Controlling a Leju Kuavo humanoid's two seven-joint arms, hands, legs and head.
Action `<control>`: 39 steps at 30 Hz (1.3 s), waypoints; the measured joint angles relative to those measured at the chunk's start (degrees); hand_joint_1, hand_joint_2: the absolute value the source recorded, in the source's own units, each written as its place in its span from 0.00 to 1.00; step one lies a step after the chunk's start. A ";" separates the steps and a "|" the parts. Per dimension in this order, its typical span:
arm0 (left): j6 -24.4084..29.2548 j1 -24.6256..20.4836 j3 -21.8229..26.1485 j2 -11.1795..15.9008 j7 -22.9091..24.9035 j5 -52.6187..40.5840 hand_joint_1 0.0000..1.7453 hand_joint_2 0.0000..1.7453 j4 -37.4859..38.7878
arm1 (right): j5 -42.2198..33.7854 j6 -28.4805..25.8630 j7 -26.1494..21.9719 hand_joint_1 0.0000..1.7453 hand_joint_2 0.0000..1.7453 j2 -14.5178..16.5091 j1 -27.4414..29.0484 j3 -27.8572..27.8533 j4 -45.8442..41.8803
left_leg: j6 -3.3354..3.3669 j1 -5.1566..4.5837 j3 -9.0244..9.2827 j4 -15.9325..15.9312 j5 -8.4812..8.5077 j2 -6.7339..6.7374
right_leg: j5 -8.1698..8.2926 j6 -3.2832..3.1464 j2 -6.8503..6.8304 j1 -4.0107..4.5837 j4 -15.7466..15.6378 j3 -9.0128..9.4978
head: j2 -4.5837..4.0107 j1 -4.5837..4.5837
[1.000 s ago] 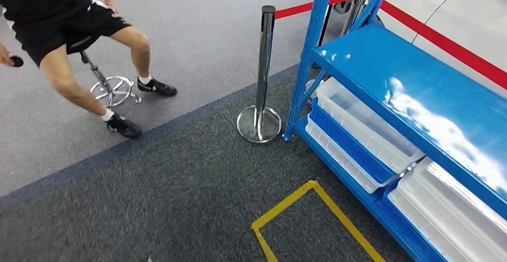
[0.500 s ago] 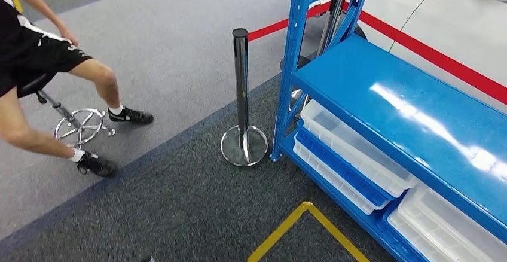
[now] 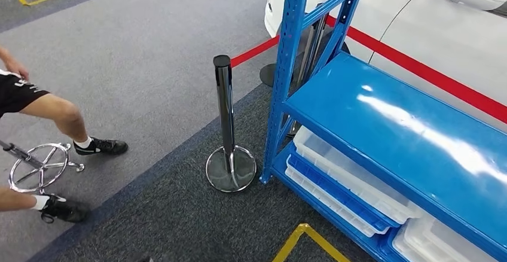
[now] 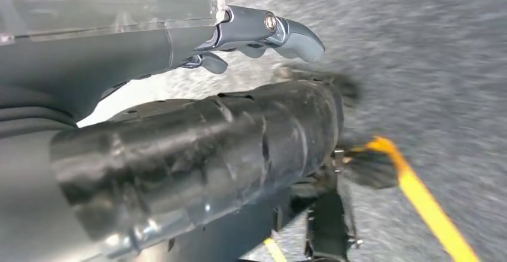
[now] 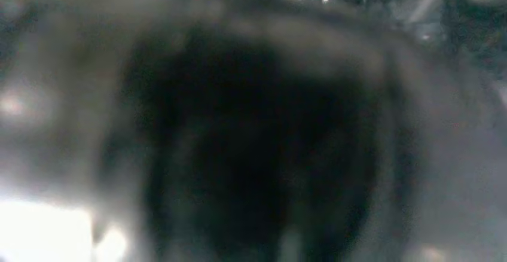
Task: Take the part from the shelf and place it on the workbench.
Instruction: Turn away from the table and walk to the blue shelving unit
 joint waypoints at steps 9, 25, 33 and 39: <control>0.02 -0.82 0.02 -0.05 -0.29 -0.02 0.00 0.00 -0.02 | -0.05 0.01 -0.06 0.00 0.00 -0.19 -0.46 -0.01 0.04 | -1.90 0.55 -7.45 15.63 -5.68 -2.21 | 5.04 -1.88 3.31 -0.12 -4.77 4.17 | 0.00 -0.31; 0.13 -0.54 0.05 0.04 -0.08 -0.01 0.00 0.00 -0.02 | -0.05 0.27 -0.43 0.00 0.00 -0.32 -0.46 -0.02 0.10 | 0.93 1.10 -8.25 1.58 5.04 -1.29 | -4.72 2.83 2.52 -1.35 9.79 -0.17 | 0.00 0.18; 0.20 -0.84 0.06 0.07 -0.01 -0.30 0.00 0.00 -0.02 | -0.05 0.32 -0.44 0.00 0.00 -0.41 -0.49 -0.03 0.10 | -0.99 0.62 -6.70 1.80 3.40 3.29 | 1.58 2.26 -1.23 -1.15 -4.46 7.45 | 0.00 0.18; 0.29 -0.87 0.04 0.08 0.00 -0.35 0.00 0.00 -0.04 | -0.03 0.34 -0.40 0.00 0.00 -0.29 -0.58 -0.02 0.11 | -2.01 1.09 -12.53 14.91 -3.85 -1.94 | 2.04 0.26 2.10 -1.64 -5.27 7.73 | 0.00 0.16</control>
